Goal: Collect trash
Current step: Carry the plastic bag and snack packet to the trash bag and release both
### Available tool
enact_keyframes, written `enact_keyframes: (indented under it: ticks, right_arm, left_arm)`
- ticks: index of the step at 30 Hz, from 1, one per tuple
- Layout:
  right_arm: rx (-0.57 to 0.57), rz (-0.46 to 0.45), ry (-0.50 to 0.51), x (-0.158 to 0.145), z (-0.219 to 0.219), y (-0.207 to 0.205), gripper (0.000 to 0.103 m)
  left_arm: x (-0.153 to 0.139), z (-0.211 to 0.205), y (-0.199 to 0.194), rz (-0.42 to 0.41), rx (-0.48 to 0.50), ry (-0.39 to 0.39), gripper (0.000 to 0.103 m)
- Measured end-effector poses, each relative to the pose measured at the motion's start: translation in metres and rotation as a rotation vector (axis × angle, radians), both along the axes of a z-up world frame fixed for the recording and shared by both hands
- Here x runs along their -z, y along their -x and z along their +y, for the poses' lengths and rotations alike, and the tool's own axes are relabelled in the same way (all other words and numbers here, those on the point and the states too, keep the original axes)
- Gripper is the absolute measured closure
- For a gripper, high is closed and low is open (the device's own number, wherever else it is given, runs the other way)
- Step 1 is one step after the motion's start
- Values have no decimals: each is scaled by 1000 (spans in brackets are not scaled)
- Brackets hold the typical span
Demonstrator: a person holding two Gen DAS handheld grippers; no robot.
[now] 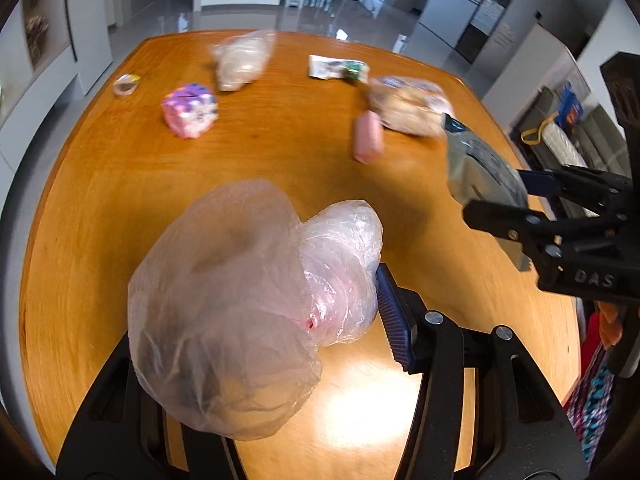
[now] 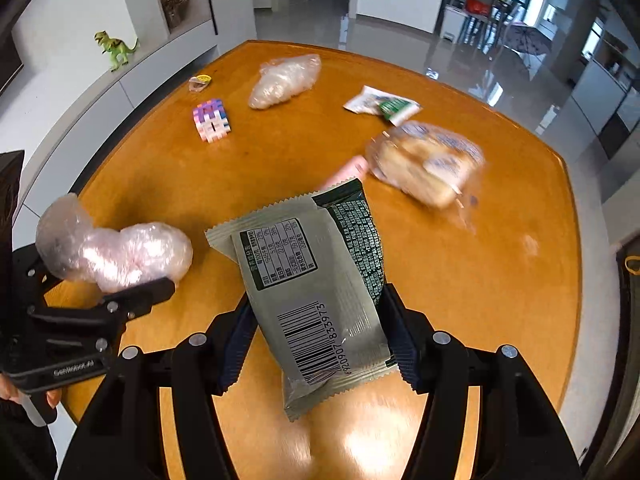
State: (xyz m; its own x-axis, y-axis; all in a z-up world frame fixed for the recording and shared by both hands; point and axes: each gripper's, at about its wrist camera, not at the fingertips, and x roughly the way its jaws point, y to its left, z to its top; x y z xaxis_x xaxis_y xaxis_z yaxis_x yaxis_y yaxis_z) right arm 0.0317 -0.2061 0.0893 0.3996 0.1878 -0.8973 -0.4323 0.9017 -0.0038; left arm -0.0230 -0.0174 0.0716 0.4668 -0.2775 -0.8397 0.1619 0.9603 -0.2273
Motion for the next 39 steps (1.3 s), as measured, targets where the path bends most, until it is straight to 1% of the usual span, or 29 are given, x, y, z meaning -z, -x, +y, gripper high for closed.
enact_keyframes:
  ticks: [3,5,9,13,16,18,21,22,28,31,33,36,38,39]
  right_arm:
    - [51,-1,-28,-1,-35,32,41]
    - [90,-6,-47,-1,-60,55,40]
    - [170,-15,-77,0,-107,96,40]
    - [282,-33,-101,1,-162,143,40]
    - [395,-43,-127,3,-210,182,40]
    - [499,-45,-151,7,-246,213,40]
    - [649,-29,-173,15,-293,253,40]
    - [717,-24,-183,19,-313,271,40]
    - [981,-7,-219,38,-394,354,40]
    - [1089,-2,-223,46,-426,388,40]
    - [1157,2,-225,52,-446,409,40]
    - [1254,20,-239,62,-473,440,40]
    - [1311,81,-229,74,-486,454,39]
    - [1338,113,-219,80,-492,462,36]
  left_arm:
    - [0,-21,19,-10,40,23,49]
    - [-2,-42,32,-19,81,16,49]
    - [-6,-86,56,-28,175,13,49]
    - [-9,-140,83,-42,292,17,49]
    - [-9,-188,106,-47,396,25,49]
    - [-10,-220,123,-54,472,30,49]
    - [-7,-272,153,-46,608,41,49]
    - [-5,-293,165,-43,665,36,49]
    - [14,-392,237,-26,952,-17,49]
    - [30,-434,272,-8,1069,-58,49]
    - [41,-459,294,15,1142,-78,49]
    - [53,-488,319,21,1203,-119,49]
    - [60,-509,327,29,1222,-146,35]
    - [62,-517,328,25,1214,-166,11]
